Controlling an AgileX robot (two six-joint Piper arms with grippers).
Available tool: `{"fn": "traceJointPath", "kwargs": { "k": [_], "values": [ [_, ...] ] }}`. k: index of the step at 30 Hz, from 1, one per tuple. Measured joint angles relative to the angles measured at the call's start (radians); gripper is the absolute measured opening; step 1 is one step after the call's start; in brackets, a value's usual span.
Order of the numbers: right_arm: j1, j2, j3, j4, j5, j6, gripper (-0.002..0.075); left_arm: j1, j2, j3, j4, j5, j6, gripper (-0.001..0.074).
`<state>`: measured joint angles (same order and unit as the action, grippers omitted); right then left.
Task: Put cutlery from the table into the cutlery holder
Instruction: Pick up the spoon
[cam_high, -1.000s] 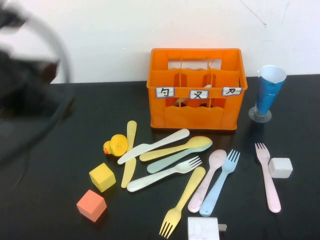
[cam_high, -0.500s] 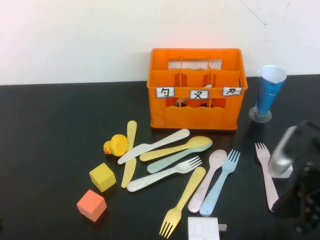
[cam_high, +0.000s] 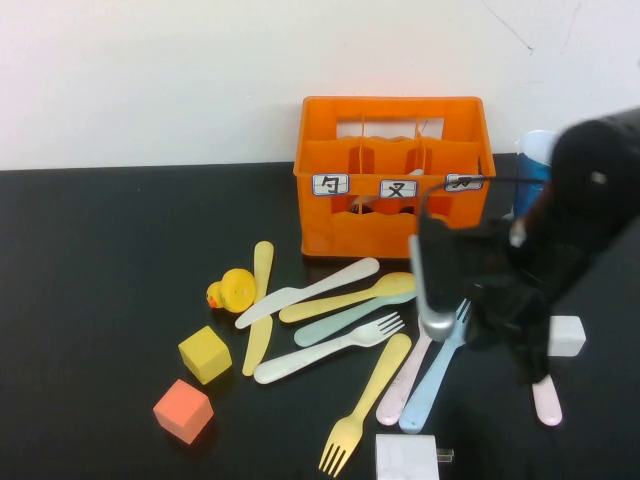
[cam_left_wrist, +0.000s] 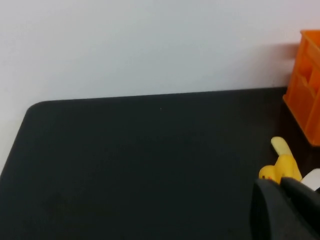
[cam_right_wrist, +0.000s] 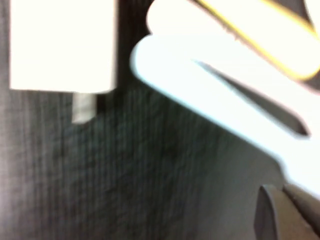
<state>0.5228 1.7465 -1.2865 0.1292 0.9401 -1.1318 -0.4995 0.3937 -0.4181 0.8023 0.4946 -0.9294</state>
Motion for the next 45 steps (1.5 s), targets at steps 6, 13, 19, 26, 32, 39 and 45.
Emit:
{"fn": "traceJointPath", "kwargs": {
  "k": [6,13,19,26,32,39,45],
  "values": [
    [0.031,0.125,-0.111,-0.001,-0.009,-0.095,-0.0003,0.000,0.000,0.002,0.017,0.000,-0.054,0.0000],
    [0.053,0.219,-0.129,0.007,-0.055,-0.150,-0.0003,0.000,0.000,0.027,0.072,-0.018,-0.152,0.0000],
    [0.087,0.230,-0.133,-0.052,-0.040,-0.266,0.0006,0.000,0.000,0.029,0.098,-0.023,-0.182,0.0000],
    [0.120,0.230,-0.138,-0.067,-0.028,-0.352,0.0095,0.000,0.000,0.045,0.137,-0.029,-0.233,0.0000],
    [0.120,0.232,-0.138,-0.029,-0.026,-0.367,0.0221,0.000,0.000,0.049,0.161,-0.029,-0.270,0.0000],
    [0.120,0.232,-0.138,0.002,-0.027,-0.394,0.0246,0.000,0.000,0.049,0.165,-0.029,-0.281,0.0000],
    [0.120,0.232,-0.138,0.008,-0.006,-0.374,0.0249,0.000,0.000,0.049,0.208,-0.029,-0.281,0.0000]
  ]
}}
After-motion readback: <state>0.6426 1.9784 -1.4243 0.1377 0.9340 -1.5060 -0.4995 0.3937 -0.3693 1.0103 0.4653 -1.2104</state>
